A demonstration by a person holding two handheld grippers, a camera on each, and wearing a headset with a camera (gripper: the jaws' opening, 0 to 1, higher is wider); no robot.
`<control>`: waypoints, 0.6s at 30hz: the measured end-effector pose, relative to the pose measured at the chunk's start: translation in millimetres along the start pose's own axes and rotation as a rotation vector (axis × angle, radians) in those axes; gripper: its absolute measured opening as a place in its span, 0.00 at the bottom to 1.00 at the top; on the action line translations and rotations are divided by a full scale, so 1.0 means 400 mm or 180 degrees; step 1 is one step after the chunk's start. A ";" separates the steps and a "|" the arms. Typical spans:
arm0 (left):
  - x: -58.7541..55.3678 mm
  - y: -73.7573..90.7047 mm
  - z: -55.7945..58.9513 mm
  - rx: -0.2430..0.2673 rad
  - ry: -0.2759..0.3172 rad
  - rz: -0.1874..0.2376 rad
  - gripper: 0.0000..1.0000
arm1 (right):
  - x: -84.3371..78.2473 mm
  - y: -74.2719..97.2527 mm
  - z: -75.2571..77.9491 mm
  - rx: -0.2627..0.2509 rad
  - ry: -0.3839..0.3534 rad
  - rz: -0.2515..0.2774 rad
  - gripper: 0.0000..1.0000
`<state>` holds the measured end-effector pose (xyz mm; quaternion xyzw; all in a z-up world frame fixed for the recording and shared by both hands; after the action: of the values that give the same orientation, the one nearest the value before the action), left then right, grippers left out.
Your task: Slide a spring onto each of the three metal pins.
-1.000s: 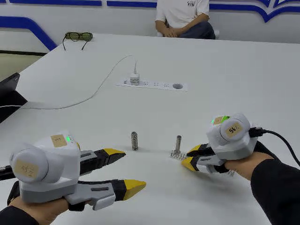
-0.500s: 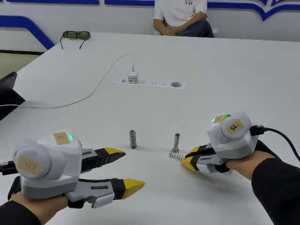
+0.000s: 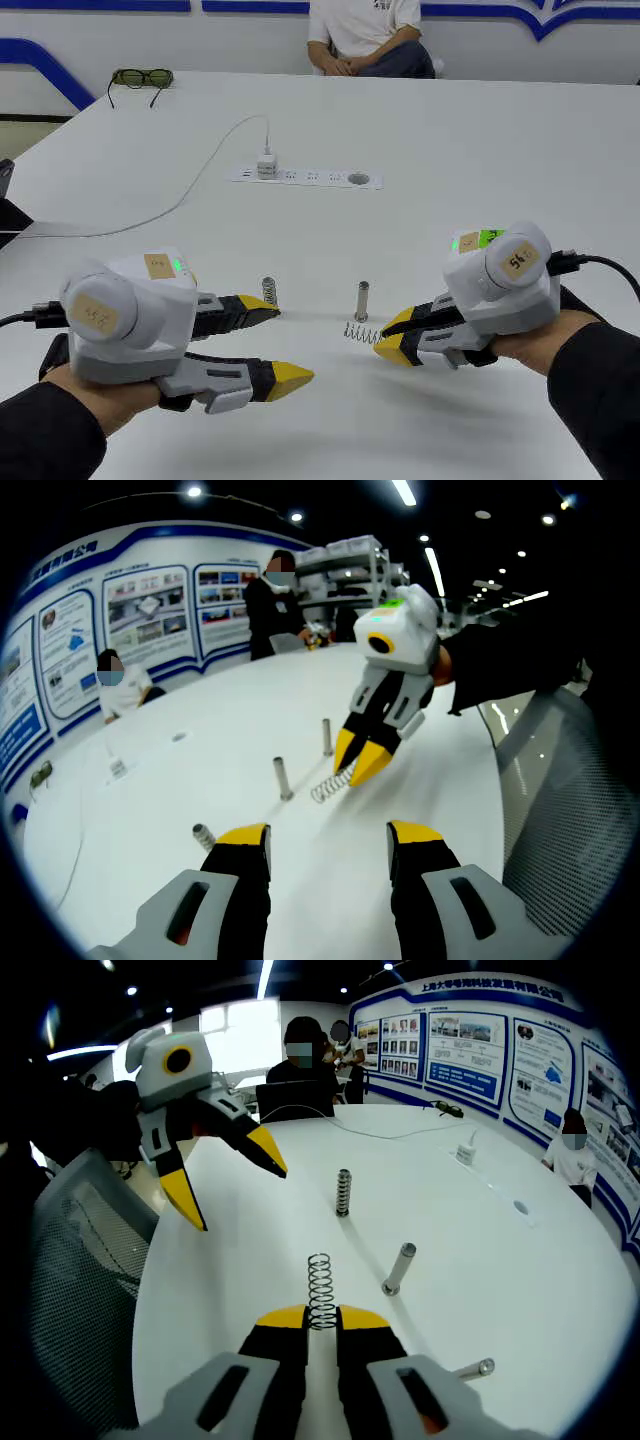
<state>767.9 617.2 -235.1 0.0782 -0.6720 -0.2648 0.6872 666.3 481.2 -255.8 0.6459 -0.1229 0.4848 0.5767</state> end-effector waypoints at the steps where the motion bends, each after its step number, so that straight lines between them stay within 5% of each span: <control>1: 0.002 -0.005 0.002 -0.0019 -0.0023 -0.0010 0.47 | 0.007 0.004 -0.006 0.0030 0.0035 0.0022 0.11; 18: 0.017 -0.039 0.064 -0.0380 -0.0368 -0.0087 0.34 | 0.073 0.045 -0.087 0.0463 0.0577 0.0118 0.11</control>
<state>738.9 607.3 -234.1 0.0309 -0.6923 -0.3179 0.6470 651.0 517.6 -226.9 0.6371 -0.0467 0.5595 0.5281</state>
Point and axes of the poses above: the centre of the closed fingertips' face, and the gripper's own axes: y roughly backward along the fingers, z roughly to its right, x roughly out of its top, the point moved 7 cm from there along y, roughly backward along the fingers, and after that the axes turned 9 degrees about y, right-handed, at the moved point
